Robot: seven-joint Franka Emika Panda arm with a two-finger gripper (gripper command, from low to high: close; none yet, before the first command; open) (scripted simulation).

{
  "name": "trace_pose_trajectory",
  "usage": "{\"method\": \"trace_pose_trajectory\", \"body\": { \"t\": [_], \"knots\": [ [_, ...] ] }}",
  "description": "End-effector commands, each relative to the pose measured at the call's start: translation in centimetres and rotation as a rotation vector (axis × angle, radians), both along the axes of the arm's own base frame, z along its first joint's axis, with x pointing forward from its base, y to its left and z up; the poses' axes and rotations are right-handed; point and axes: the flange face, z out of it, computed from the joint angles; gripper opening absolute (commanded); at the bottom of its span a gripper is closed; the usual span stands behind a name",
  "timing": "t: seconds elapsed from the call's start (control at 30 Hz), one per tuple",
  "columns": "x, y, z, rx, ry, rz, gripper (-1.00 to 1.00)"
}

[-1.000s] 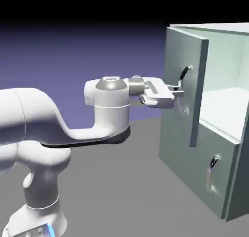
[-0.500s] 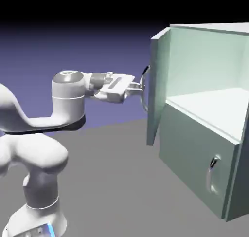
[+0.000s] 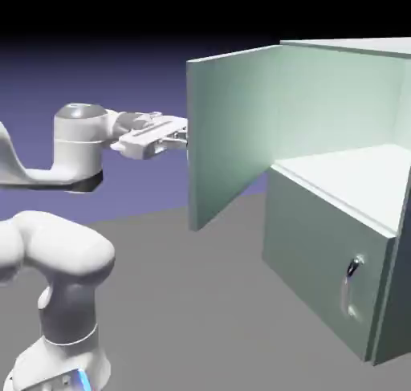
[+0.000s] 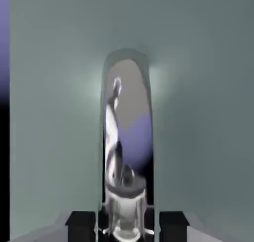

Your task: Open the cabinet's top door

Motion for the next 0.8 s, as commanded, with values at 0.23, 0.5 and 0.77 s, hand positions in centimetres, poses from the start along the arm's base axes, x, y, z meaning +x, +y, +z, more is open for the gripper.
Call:
{"method": "trace_pose_trajectory", "body": {
  "t": [0.23, 0.5, 0.77],
  "knots": [
    [-1.7, 7.7, 0.0, 0.0, 0.0, -0.182, -1.0],
    [-2.1, 15.5, 0.0, 0.0, 0.0, -0.362, -1.0],
    [-1.3, 21.4, 0.0, 0.0, 0.0, -0.501, -1.0]
  ]
}}
